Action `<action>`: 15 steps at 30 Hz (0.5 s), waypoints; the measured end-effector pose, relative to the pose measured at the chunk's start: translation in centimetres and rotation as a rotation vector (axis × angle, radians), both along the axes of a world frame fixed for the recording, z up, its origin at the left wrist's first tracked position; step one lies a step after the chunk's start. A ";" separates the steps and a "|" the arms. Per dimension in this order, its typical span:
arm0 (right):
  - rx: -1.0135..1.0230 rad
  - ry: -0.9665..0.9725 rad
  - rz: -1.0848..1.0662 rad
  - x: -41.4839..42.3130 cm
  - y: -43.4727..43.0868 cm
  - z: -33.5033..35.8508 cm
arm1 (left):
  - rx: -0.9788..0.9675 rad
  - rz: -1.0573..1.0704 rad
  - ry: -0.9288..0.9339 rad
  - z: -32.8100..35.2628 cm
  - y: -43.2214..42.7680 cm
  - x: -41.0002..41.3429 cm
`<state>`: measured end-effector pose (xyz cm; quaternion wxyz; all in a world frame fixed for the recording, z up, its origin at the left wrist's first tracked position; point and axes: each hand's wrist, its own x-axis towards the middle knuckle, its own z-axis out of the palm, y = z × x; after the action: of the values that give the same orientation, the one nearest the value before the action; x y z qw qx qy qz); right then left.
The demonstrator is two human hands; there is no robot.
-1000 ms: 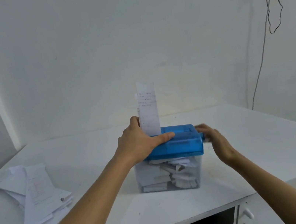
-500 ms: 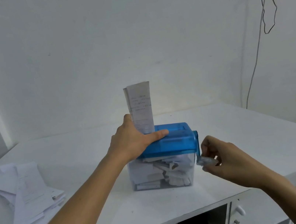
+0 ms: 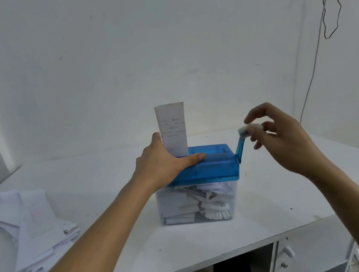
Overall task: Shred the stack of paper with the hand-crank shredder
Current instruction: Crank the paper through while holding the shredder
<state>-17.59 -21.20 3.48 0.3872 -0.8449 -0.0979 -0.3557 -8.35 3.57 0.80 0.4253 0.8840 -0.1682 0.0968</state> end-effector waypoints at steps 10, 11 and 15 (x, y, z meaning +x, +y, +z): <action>0.032 0.179 -0.163 6.3 0.2 -6.4 | 0.013 0.021 -0.002 0.0 0.0 0.0; 0.006 0.275 -0.154 6.0 0.2 -8.0 | 0.018 0.025 -0.004 0.0 0.0 0.0; 0.016 0.391 -0.110 3.7 0.2 -10.4 | 0.020 0.036 -0.013 0.0 -0.1 0.0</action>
<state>-13.93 -21.01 -6.87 0.3854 -0.8989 0.0283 -0.2064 -8.31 3.46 0.77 0.4135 0.8905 -0.1558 0.1086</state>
